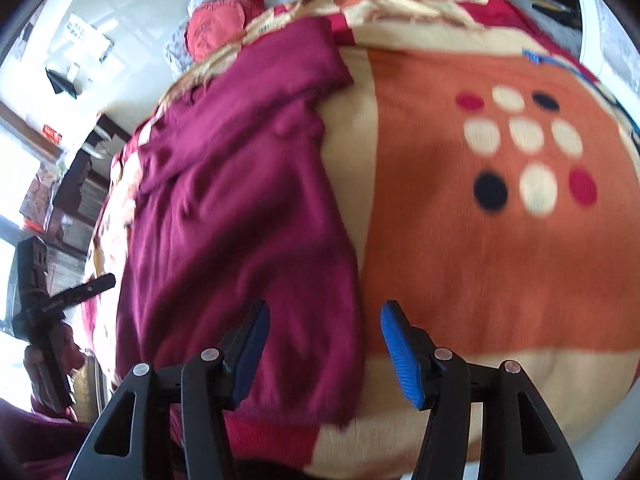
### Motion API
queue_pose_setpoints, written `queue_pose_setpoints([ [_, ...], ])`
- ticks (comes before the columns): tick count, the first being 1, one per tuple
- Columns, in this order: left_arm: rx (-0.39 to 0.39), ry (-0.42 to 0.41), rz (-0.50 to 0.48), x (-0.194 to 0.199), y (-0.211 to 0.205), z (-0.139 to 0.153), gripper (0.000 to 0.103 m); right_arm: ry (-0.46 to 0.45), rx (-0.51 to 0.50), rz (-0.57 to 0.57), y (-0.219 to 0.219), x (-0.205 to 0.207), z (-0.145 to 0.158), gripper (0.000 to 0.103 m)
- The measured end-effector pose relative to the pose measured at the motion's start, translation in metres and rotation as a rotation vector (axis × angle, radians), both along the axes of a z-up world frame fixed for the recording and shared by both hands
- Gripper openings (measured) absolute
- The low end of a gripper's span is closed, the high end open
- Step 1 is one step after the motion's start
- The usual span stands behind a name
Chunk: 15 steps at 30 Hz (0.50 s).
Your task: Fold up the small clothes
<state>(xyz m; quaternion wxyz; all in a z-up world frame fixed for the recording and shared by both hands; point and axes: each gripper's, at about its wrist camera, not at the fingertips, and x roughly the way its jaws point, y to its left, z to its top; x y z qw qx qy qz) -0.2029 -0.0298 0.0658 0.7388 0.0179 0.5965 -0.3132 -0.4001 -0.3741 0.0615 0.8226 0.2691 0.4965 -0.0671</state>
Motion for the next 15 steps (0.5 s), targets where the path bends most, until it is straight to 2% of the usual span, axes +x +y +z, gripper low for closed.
queue_pose_setpoints([
  [7, -0.035, 0.186, 0.031, -0.035, 0.031, -0.02, 0.068, -0.014, 0.019, 0.018, 0.019, -0.031, -0.007, 0.056],
  [15, -0.048, 0.23, 0.041, -0.061, 0.043, -0.022, 0.068, -0.028, 0.058, -0.02, 0.013, -0.046, -0.011, 0.06],
])
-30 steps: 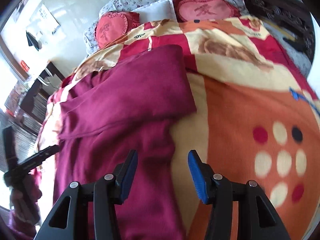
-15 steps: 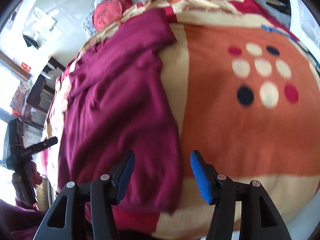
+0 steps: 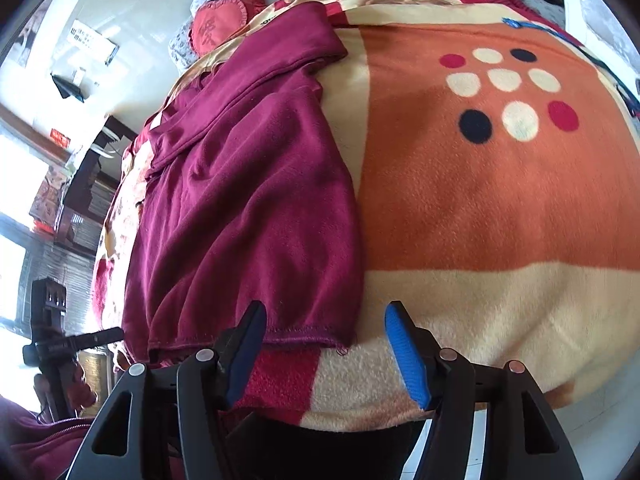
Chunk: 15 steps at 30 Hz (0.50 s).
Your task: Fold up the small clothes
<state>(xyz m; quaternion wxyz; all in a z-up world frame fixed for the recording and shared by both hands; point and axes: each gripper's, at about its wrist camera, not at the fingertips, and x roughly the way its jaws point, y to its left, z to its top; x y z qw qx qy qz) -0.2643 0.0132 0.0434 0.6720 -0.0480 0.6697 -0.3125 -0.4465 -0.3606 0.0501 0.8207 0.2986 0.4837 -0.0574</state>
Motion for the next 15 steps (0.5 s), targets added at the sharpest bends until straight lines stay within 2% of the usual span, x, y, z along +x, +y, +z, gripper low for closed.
queue_pose_setpoints([
  [6, -0.015, 0.106, 0.007, -0.009, 0.005, -0.016, 0.068, -0.005, 0.017, -0.01, -0.004, -0.004, -0.004, 0.06],
  [11, -0.105, 0.145, 0.031, -0.005, 0.003, -0.016, 0.068, -0.008, 0.04, -0.031, -0.011, -0.004, -0.01, 0.061],
  [15, -0.074, 0.173, 0.051, -0.002, 0.005, -0.021, 0.068, -0.021, 0.081, -0.053, -0.018, -0.006, -0.015, 0.062],
])
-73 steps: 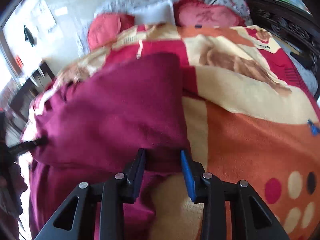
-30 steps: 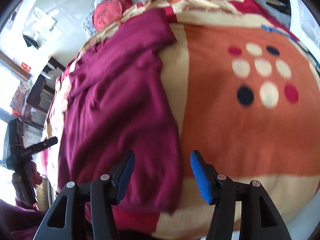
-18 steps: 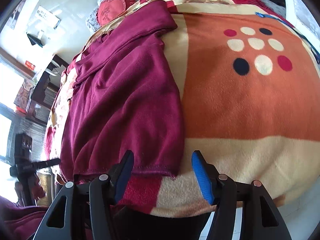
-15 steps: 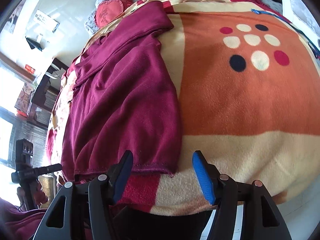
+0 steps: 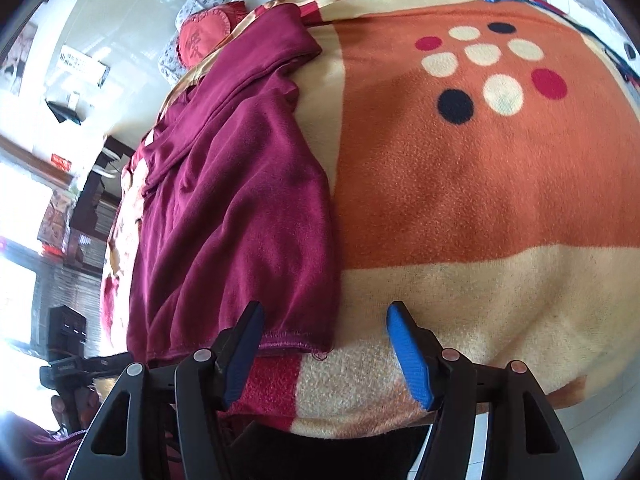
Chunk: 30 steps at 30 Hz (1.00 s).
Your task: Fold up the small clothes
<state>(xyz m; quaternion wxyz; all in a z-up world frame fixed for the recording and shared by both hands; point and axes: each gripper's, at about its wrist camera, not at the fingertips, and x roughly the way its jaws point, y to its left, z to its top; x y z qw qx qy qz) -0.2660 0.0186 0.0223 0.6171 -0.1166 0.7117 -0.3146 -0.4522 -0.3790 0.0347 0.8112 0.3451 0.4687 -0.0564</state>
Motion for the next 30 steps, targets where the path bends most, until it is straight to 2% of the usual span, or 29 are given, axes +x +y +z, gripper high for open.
queue_pose_setpoints([
  [5, 0.038, -0.082, -0.016, -0.002, 0.0, 0.015, 0.068, -0.035, 0.022, 0.001, -0.003, -0.001, -0.001, 0.066],
  [8, 0.048, -0.064, -0.035, 0.002, -0.003, 0.012, 0.069, -0.06, 0.044, 0.013, -0.003, 0.002, -0.003, 0.067],
  [15, -0.004, -0.016, 0.007, 0.004, 0.008, 0.008, 0.079, -0.13, 0.15, -0.009, -0.013, 0.008, -0.011, 0.068],
  [18, -0.004, -0.019, 0.009, 0.004, 0.012, 0.009, 0.082, -0.154, 0.155, 0.001, -0.013, 0.011, -0.014, 0.068],
  [19, 0.0, -0.024, 0.004, 0.004, 0.012, 0.011, 0.082, -0.158, 0.154, 0.0, -0.012, 0.011, -0.015, 0.066],
  [21, -0.004, -0.023, -0.001, 0.002, 0.012, 0.012, 0.082, -0.16, 0.125, 0.022, -0.008, 0.011, -0.012, 0.051],
  [22, -0.008, -0.019, -0.001, 0.001, 0.012, 0.012, 0.078, -0.161, 0.116, 0.042, -0.006, 0.011, -0.01, 0.044],
  [23, -0.008, -0.019, -0.006, 0.0, 0.011, 0.011, 0.062, -0.163, 0.12, 0.058, -0.004, 0.011, -0.01, 0.031],
  [24, 0.007, -0.026, -0.021, -0.001, 0.011, 0.012, 0.051, -0.159, 0.123, 0.074, -0.001, 0.011, -0.01, 0.022],
  [25, 0.017, -0.03, -0.034, -0.001, 0.008, 0.011, 0.026, -0.152, 0.115, 0.085, 0.002, 0.011, -0.011, 0.017],
  [26, 0.014, -0.027, -0.044, -0.001, 0.008, 0.011, 0.015, -0.147, 0.089, 0.091, 0.006, 0.01, -0.01, 0.013],
  [30, -0.008, -0.09, -0.08, 0.0, 0.01, 0.031, 0.013, -0.202, 0.071, 0.077, 0.009, 0.003, 0.006, 0.01],
])
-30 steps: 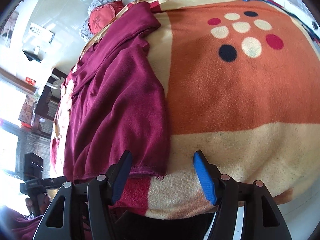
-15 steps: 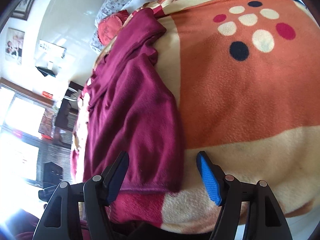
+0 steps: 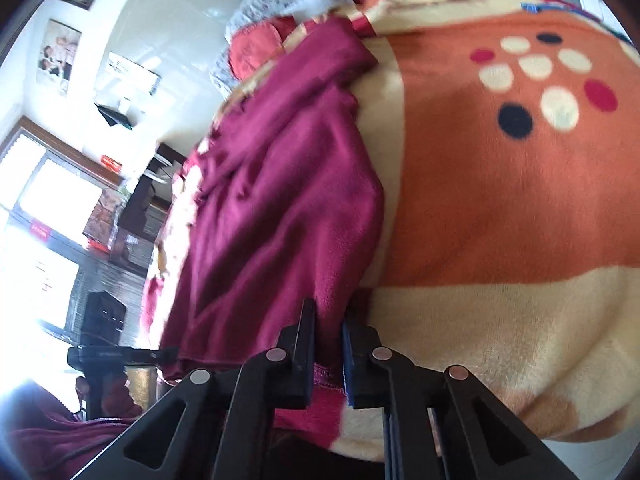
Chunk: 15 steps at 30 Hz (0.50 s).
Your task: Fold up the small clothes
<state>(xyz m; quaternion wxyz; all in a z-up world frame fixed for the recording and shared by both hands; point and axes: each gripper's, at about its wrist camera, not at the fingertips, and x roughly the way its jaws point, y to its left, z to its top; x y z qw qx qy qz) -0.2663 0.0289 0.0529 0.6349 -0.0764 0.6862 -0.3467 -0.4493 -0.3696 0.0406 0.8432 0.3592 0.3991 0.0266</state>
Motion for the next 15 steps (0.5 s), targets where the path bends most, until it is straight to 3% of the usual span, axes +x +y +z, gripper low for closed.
queue_pose_setpoints([
  [10, -0.142, -0.232, -0.006, 0.031, 0.006, 0.074, 0.012, -0.196, 0.088, 0.01, -0.006, 0.008, 0.061, 0.01],
  [15, -0.176, -0.269, 0.028, 0.061, -0.001, 0.091, 0.012, -0.282, 0.091, -0.004, -0.016, 0.036, 0.09, 0.01],
])
